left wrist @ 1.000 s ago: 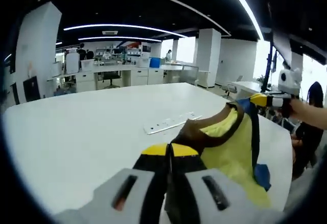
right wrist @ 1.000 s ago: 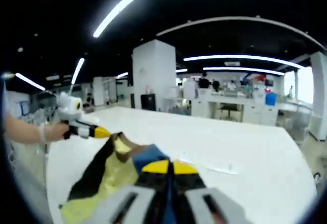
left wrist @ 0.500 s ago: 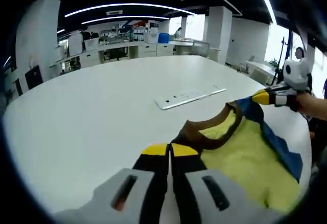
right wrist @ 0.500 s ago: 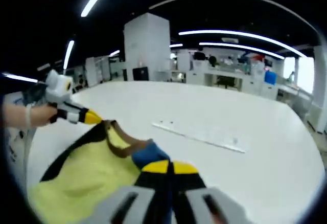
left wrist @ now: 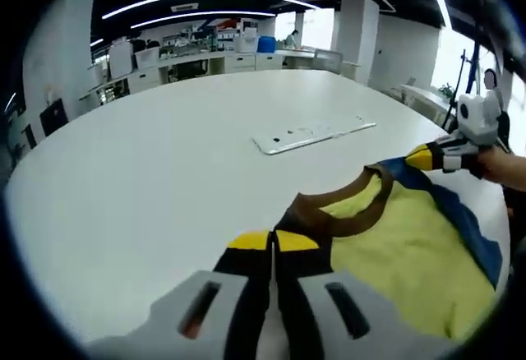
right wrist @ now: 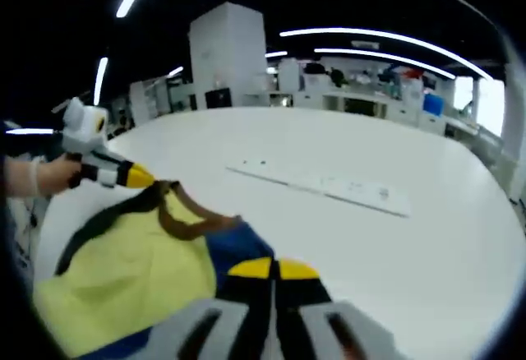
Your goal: Fold the garment on the visible template until the final outline fits inside the template.
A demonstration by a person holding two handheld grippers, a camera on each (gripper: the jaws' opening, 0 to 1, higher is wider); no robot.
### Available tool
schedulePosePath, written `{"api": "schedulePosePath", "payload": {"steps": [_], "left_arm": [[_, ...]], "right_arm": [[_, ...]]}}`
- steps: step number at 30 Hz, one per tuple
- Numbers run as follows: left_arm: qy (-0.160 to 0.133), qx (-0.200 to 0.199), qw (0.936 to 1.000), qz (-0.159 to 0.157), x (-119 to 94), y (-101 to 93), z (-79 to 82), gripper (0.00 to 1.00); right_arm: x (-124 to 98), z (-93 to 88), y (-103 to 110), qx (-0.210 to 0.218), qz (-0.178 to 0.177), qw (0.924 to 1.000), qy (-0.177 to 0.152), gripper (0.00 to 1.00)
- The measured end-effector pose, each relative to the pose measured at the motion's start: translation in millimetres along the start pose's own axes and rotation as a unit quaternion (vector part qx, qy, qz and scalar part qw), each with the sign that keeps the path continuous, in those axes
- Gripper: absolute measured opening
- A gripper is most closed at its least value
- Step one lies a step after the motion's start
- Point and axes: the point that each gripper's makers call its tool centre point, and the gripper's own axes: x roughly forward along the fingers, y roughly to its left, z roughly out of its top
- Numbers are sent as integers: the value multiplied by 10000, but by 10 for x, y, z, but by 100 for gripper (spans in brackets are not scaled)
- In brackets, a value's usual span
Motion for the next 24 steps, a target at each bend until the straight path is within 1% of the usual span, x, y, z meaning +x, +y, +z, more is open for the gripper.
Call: {"api": "schedulePosePath", "payload": {"steps": [3, 4, 6, 7, 8, 10, 11, 13, 16, 17, 19, 20, 22, 24], "left_arm": [[-99, 85, 9999, -87, -12, -43, 28, 0], [-120, 174, 9997, -120, -8, -46, 43, 0], [-184, 314, 9993, -104, -26, -52, 71, 0], [-205, 317, 9992, -124, -39, -64, 82, 0], [-228, 315, 9991, -153, -39, -66, 87, 0], [-264, 363, 9988, -174, -48, -77, 103, 0], [-273, 402, 9987, -181, -54, -88, 116, 4], [-362, 520, 9979, -158, -100, -112, 151, 13], [-465, 619, 9968, -209, -180, -187, 177, 30], [-490, 676, 9963, -215, -202, -204, 183, 38], [-529, 761, 9954, -251, -283, -273, 170, 49], [-550, 804, 9949, -274, -314, -294, 176, 54], [-583, 799, 9945, -331, -387, -339, 180, 62], [-602, 793, 9942, -399, -459, -394, 160, 75]], "right_arm": [[17, -23, -3, -62, 14, 10000, 28, 0], [10, -27, 12, -60, 38, 10000, 36, 0], [-17, -11, 20, -79, 51, 10000, -1, 0], [-23, -2, 24, -58, 68, 10000, -11, 0], [-34, 6, 34, -24, 86, 10000, -27, 2], [-85, 26, 80, -12, 134, 9999, -47, 9], [-85, 35, 92, -63, 158, 9998, -54, 14], [-114, 47, 109, -104, 200, 9997, -85, 19], [-170, 75, 116, -34, 271, 9995, -147, 25], [-210, 67, 145, -36, 287, 9995, -152, 29], [-273, 49, 184, -105, 310, 9994, -136, 39], [-298, 44, 194, -134, 312, 9993, -134, 47], [-389, 24, 251, -193, 364, 9991, -141, 57], [-456, 4, 295, -266, 412, 9987, -127, 68]]}}
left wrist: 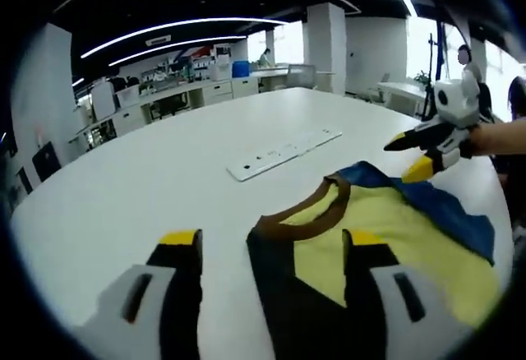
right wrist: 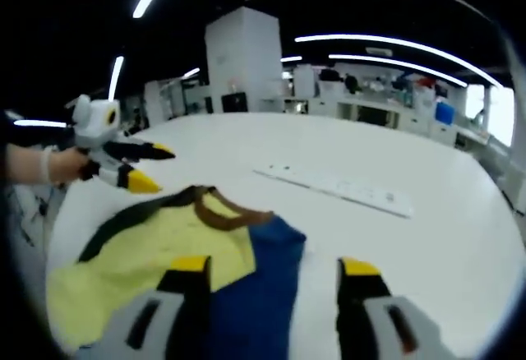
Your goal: Fold the garment on the visible template until the final outline fits inside the template.
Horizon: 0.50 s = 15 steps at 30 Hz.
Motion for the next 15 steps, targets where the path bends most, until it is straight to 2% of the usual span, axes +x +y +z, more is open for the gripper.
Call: {"api": "schedulePosePath", "payload": {"steps": [1, 2, 3, 4, 5, 6, 8, 13, 15], "left_arm": [[-11, 9, 10000, -13, -28, -23, 0, 82], [-22, 38, 10000, 2, -57, -40, 5, 93], [-89, 141, 9998, 59, -110, -53, 31, 98], [-55, 212, 9997, 69, -166, -60, 26, 95], [-58, 176, 9998, 57, -194, -84, 31, 99], [-68, 132, 9999, 4, -247, -110, 39, 97], [-71, 124, 9999, -79, -307, -141, 44, 99], [-61, 115, 9998, -174, -472, -208, 56, 99], [-99, 87, 9997, -207, -538, -223, 60, 99]], "right_arm": [[-56, -17, 47, -37, 24, 10000, 20, 73], [-103, -34, 83, -48, 34, 10000, 44, 78], [-157, -41, 114, -50, 25, 10000, 42, 83], [-191, -47, 141, -43, 39, 10000, 46, 88], [-207, -46, 154, -61, 54, 10000, 37, 92], [-230, -38, 165, -106, 54, 9999, 3, 94], [-328, -56, 258, -140, 57, 9999, 35, 99], [-401, -70, 253, -157, 44, 9998, 131, 99], [-473, -68, 261, -308, -26, 9994, 176, 99]]}}
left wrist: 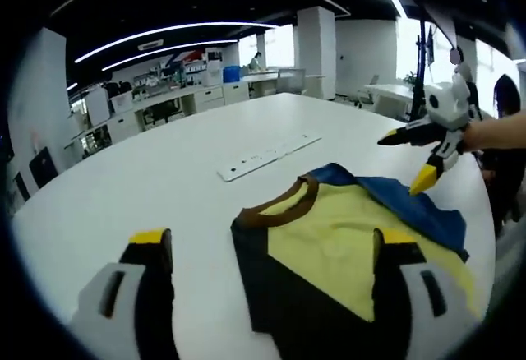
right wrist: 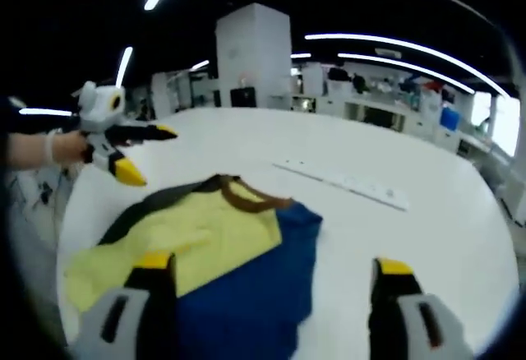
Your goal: Fold the garment on the visible template until the final outline fits inside the template.
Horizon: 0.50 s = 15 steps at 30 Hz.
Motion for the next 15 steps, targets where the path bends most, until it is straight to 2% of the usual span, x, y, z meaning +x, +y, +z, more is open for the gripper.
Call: {"api": "schedulePosePath", "payload": {"steps": [2, 3, 5, 7, 11, 15], "left_arm": [[-31, 18, 10000, -15, -98, -36, 10, 99], [-61, 15, 10000, -35, -148, -91, 26, 99], [-106, 0, 9999, -69, -245, -141, 24, 99], [-160, 58, 9998, -93, -342, -207, 19, 99], [-130, 133, 9998, -112, -519, -334, -48, 99], [-164, 35, 9998, -103, -688, -422, -109, 99]], "right_arm": [[-134, 41, 107, -14, 58, 9999, -93, 99], [-267, 68, 223, -46, 105, 9998, -159, 99], [-327, 88, 258, -256, 143, 9994, -172, 94], [-486, 101, 427, -469, 210, 9985, -212, 92], [-698, 47, 665, -573, 298, 9977, -209, 90], [-851, -58, 871, -537, 410, 9975, -211, 88]]}}
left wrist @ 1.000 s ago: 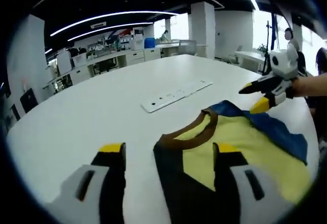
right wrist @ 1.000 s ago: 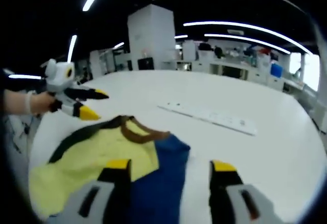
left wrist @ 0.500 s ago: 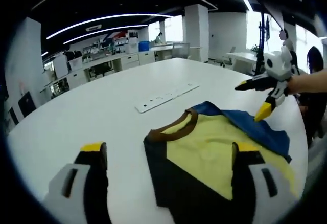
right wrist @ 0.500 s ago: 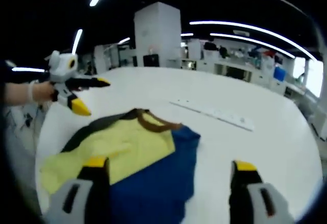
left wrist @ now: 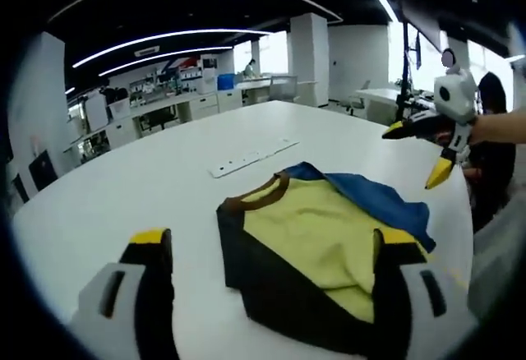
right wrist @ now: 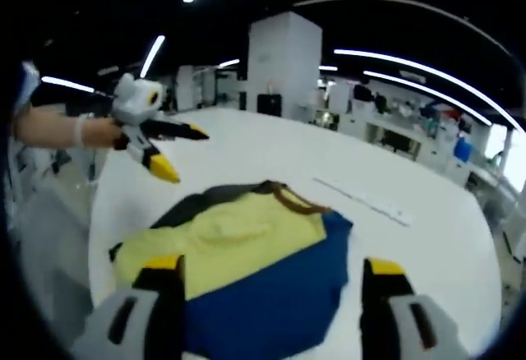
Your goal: Fold the garment on the visible template until the final outline fits inside the template.
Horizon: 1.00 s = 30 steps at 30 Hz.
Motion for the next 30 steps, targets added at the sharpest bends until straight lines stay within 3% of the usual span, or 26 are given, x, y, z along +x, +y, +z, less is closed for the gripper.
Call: {"api": "schedulePosePath", "payload": {"steps": [7, 21, 30], "left_arm": [[-51, -92, 9999, 18, -309, -146, -116, 99], [-16, -215, 9998, -14, -735, -393, -313, 98], [-75, -363, 9993, 9, -907, -507, -375, 96]], "right_arm": [[-189, -135, 284, 38, 42, 10000, 69, 84], [-382, -287, 578, 36, 35, 9998, 215, 78], [-356, -412, 878, 81, 326, 9985, 425, 57]]}}
